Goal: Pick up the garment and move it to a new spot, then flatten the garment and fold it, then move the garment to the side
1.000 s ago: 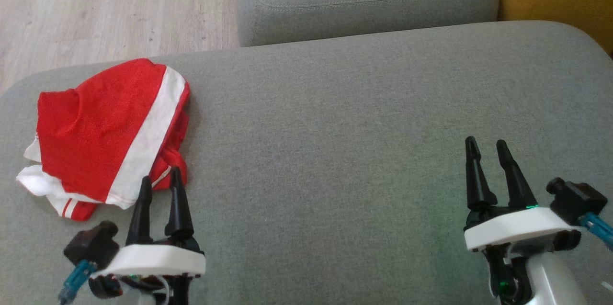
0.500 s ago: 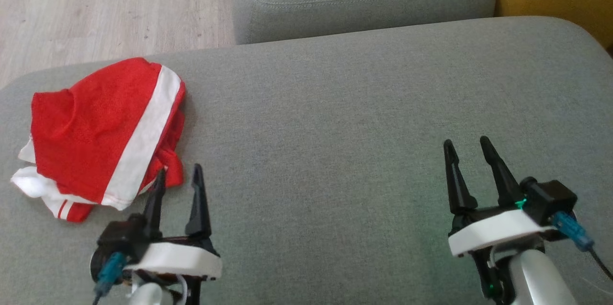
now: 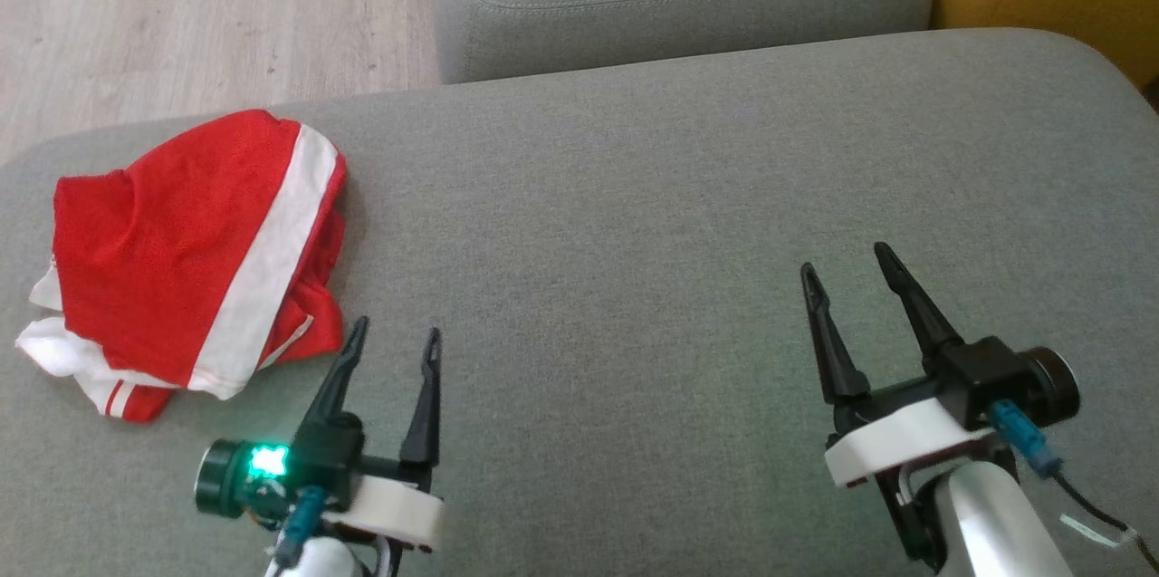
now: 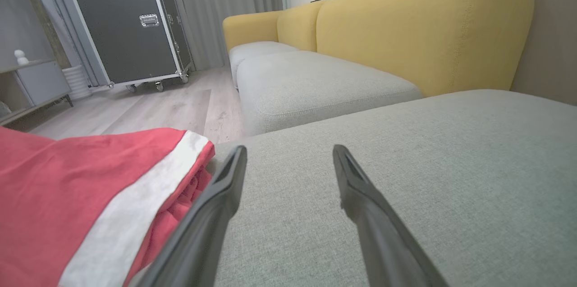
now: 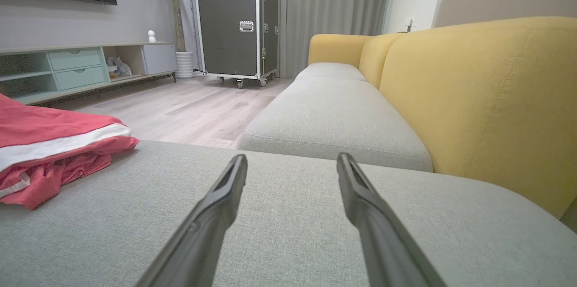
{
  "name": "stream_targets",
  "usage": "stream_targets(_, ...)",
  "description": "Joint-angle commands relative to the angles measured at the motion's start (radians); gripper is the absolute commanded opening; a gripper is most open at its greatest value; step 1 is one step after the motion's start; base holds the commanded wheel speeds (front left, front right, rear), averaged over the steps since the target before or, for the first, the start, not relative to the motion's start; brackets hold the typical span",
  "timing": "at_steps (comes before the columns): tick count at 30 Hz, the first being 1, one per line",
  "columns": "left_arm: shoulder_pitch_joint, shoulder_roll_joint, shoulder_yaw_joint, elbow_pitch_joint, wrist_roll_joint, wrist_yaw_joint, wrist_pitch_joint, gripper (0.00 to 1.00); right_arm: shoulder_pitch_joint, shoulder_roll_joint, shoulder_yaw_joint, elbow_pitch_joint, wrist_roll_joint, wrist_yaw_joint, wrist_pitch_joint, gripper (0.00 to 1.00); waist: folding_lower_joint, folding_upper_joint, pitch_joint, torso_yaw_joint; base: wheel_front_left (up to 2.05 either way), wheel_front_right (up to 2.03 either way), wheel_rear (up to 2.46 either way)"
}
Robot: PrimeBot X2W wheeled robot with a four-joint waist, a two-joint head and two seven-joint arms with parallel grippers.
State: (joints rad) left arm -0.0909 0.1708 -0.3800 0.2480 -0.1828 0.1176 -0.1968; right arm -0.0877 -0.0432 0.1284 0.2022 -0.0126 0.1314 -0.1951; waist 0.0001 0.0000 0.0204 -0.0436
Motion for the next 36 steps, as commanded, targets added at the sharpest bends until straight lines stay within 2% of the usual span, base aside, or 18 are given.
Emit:
stream_targets(1,-0.060,0.019,0.017,-0.029,0.027,0.010,-0.012,1.00,-0.051,-0.006,0.027,-0.035,-0.029,-0.001,-0.013,1.00,-0.0001,0.0000,0.000,0.000,0.00,0.00,0.00)
stream_targets(6,-0.073,0.032,-0.024,-0.020,0.075,0.047,-0.027,1.00,-0.054,-0.006,0.043,-0.042,-0.078,-0.001,-0.028,1.00,-0.0001,0.0000,-0.002,0.000,0.00,0.00,0.00)
stream_targets(9,-0.062,0.005,0.003,-0.047,0.024,0.052,-0.035,1.00,-0.050,-0.006,0.042,-0.054,-0.055,-0.001,-0.037,1.00,-0.0001,0.0000,-0.002,0.001,0.00,0.00,0.00)
stream_targets(12,-0.040,-0.029,0.059,-0.080,-0.032,0.032,-0.044,1.00,-0.042,-0.007,0.024,-0.058,0.001,-0.001,-0.046,1.00,-0.0001,0.0000,-0.003,0.000,0.00,0.00,0.00)
stream_targets(15,-0.012,-0.062,0.137,-0.098,-0.074,-0.006,-0.053,1.00,-0.028,-0.007,-0.008,-0.050,0.081,-0.001,-0.055,1.00,-0.0001,0.0000,-0.005,-0.002,0.00,0.00,0.00)
stream_targets(21,0.034,-0.097,0.226,-0.072,-0.054,-0.088,-0.065,1.00,-0.003,-0.007,-0.043,0.032,0.167,-0.001,-0.067,1.00,-0.0001,0.0000,-0.009,-0.007,0.00,0.00,0.00)
stream_targets(24,0.040,-0.109,0.246,-0.044,-0.051,-0.116,-0.065,1.00,-0.002,-0.007,-0.044,0.058,0.203,-0.001,-0.067,1.00,-0.0001,0.0000,-0.010,-0.008,0.00,0.00,0.00)
stream_targets(31,0.028,-0.119,0.279,-0.007,-0.030,-0.151,-0.065,1.00,-0.017,-0.007,-0.032,0.064,0.217,-0.001,-0.067,1.00,-0.0001,0.0000,-0.011,-0.008,0.00,0.00,0.00)
stream_targets(36,0.027,-0.120,0.276,-0.011,-0.041,-0.148,-0.065,1.00,-0.017,-0.007,-0.028,0.065,0.215,-0.001,-0.067,1.00,-0.0001,0.0000,-0.015,0.000,0.00,0.00,0.00)
